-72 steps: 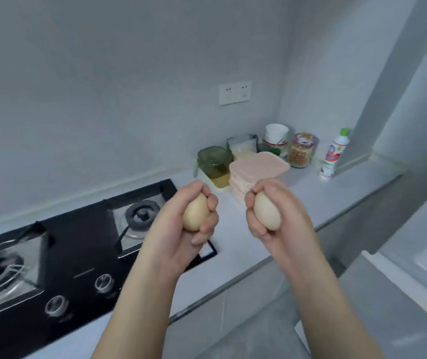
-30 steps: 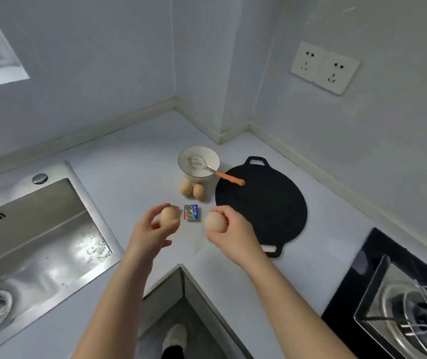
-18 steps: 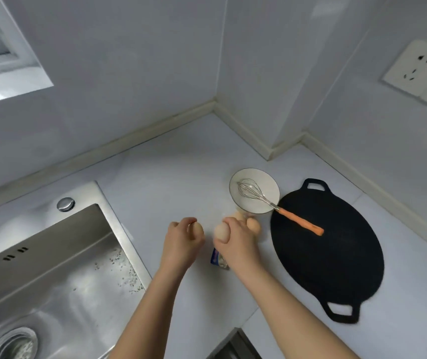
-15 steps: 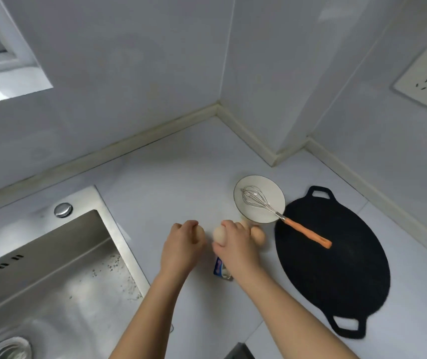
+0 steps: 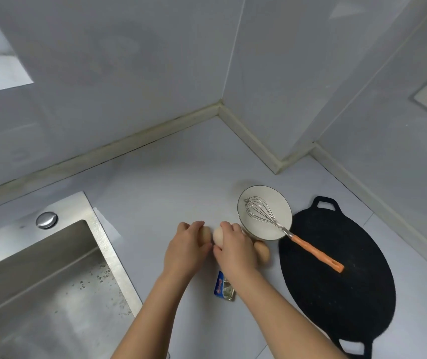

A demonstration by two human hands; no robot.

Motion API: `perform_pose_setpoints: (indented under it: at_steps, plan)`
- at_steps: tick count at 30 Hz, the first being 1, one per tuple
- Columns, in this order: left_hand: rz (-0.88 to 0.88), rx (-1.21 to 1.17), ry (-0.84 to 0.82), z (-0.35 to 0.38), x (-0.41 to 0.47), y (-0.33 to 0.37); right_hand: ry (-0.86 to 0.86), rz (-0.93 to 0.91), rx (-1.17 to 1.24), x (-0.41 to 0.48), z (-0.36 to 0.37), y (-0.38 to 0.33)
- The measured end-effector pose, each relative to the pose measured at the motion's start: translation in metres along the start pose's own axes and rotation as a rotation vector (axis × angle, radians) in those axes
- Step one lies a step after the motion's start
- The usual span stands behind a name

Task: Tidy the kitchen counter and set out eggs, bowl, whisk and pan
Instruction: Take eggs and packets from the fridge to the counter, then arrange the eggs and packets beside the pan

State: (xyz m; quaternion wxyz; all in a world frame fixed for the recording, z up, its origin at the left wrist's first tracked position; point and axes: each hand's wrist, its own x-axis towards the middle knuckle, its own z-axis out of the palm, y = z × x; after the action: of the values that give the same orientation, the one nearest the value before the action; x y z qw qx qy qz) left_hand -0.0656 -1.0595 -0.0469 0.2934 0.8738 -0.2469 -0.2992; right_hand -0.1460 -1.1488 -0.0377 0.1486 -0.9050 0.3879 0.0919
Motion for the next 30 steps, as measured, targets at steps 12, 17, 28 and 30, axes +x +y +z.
perform_pose_setpoints:
  at_steps: [12,17,28,30]
  plan:
    - [0.012,-0.1,0.063,-0.003,-0.027,-0.012,0.149,-0.066,0.129,-0.047,-0.007,0.016]
    - [0.055,-0.125,0.09,0.001,-0.063,0.002,0.157,0.016,0.186,-0.084,-0.018,0.04]
    - [0.359,-0.128,0.017,0.038,-0.17,0.059,0.289,0.16,0.445,-0.211,-0.03,0.112]
    - [0.427,-0.141,-0.008,0.052,-0.201,0.074,0.344,0.173,0.49,-0.248,-0.034,0.13]
